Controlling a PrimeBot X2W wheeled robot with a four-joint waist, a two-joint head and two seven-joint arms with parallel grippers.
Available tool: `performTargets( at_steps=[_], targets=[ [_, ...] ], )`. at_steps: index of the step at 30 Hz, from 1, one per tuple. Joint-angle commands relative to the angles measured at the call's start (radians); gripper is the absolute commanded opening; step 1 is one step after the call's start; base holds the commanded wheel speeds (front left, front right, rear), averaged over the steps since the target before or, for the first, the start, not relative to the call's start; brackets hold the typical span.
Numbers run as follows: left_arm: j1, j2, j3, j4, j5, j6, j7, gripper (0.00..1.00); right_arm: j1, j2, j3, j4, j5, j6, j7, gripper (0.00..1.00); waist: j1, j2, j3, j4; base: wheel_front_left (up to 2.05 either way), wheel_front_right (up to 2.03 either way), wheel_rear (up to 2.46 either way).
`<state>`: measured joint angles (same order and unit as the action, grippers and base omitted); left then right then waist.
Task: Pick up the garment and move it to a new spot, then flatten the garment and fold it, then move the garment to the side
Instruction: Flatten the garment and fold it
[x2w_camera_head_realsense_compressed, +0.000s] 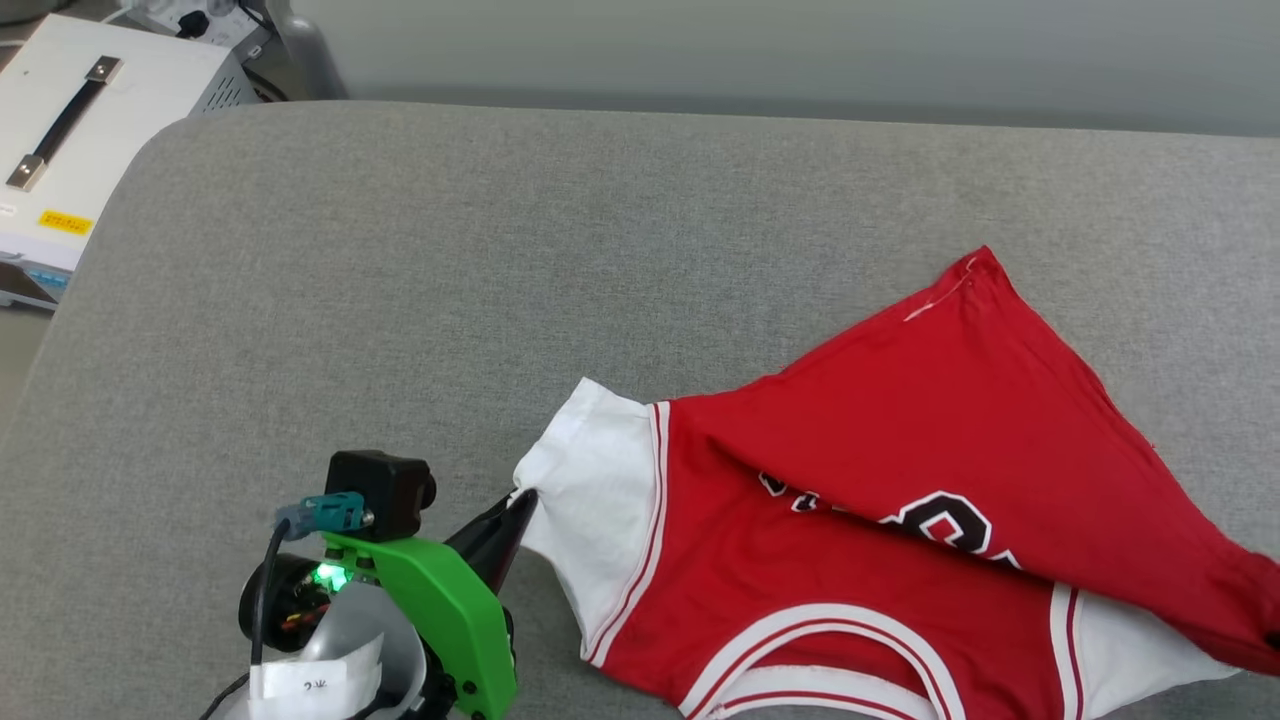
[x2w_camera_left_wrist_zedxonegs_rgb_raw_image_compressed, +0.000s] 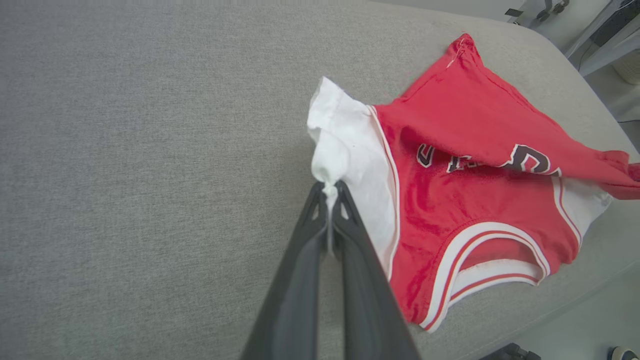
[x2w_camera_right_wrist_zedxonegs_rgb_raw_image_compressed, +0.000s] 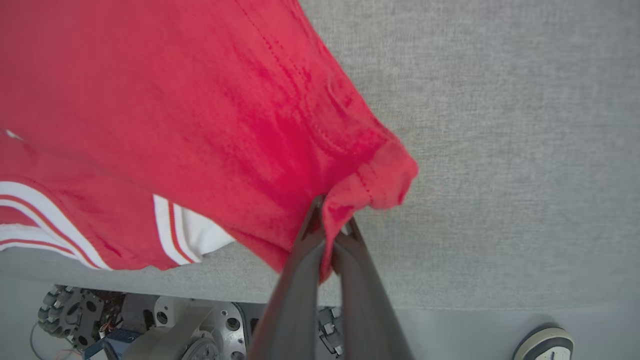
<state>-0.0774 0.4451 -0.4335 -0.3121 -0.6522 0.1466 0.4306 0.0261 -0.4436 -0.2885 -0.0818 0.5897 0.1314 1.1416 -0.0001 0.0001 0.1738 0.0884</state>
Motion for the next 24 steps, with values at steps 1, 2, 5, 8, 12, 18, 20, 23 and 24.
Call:
performTargets(
  at_steps=[1, 2, 5, 8, 12, 18, 20, 23, 24],
  targets=[
    [0.002, -0.011, 0.002, 0.008, -0.001, 0.008, -0.011, 0.0, 0.029, 0.022, -0.011, -0.016, -0.013, -0.001, 0.007, 0.0, 0.0001, -0.0001, -0.013, -0.007, 0.0, 0.0, 0.0],
    [0.0, -0.018, 0.003, 0.013, -0.004, 0.009, -0.017, 0.0, 0.046, 0.036, -0.016, -0.024, -0.02, -0.001, 0.007, 0.0, 0.0001, -0.0001, -0.015, -0.006, 0.0, 0.0, 0.0],
    [-0.004, -0.028, 0.001, 0.026, -0.007, 0.009, -0.025, 0.0, 0.074, 0.064, -0.018, -0.029, -0.031, -0.001, -0.008, 0.0, 0.0001, -0.0001, -0.018, -0.004, 0.0, 0.0, 0.0],
    [-0.006, -0.033, -0.001, 0.034, -0.008, 0.008, -0.031, 0.0, 0.078, 0.094, -0.03, -0.019, -0.022, -0.001, -0.021, 0.0, 0.0001, -0.0001, -0.015, -0.003, 0.0, 0.0, 0.0],
    [-0.011, -0.034, -0.001, 0.035, -0.01, 0.006, -0.036, 0.0, 0.08, 0.089, -0.023, -0.018, -0.032, -0.001, -0.03, 0.44, 0.0001, -0.0001, -0.008, -0.001, 0.0, 0.0, 0.0],
    [-0.017, -0.029, -0.002, 0.028, -0.009, 0.004, -0.036, 0.0, 0.047, 0.063, -0.007, -0.063, -0.003, -0.001, -0.009, 1.0, 0.0001, -0.0001, -0.003, 0.003, 0.0, 0.0, 0.0],
    [-0.02, -0.028, -0.004, 0.024, -0.01, 0.002, -0.034, 0.0, 0.029, 0.048, -0.003, -0.099, 0.008, -0.001, 0.007, 1.0, 0.0001, -0.0001, -0.001, 0.009, 0.0, 0.0, 0.0],
    [-0.024, -0.025, -0.006, 0.02, -0.009, -0.001, -0.033, 0.0, -0.008, 0.031, 0.0, -0.16, 0.028, -0.001, 0.047, 1.0, 0.0001, -0.0001, 0.008, 0.021, 0.0, 0.0, 0.0],
    [-0.026, -0.024, -0.007, 0.017, -0.008, -0.003, -0.033, 0.0, -0.025, 0.025, 0.003, -0.185, 0.032, -0.001, 0.064, 1.0, 0.0001, -0.0001, 0.014, 0.027, 0.0, 0.0, 0.0]
  ],
)
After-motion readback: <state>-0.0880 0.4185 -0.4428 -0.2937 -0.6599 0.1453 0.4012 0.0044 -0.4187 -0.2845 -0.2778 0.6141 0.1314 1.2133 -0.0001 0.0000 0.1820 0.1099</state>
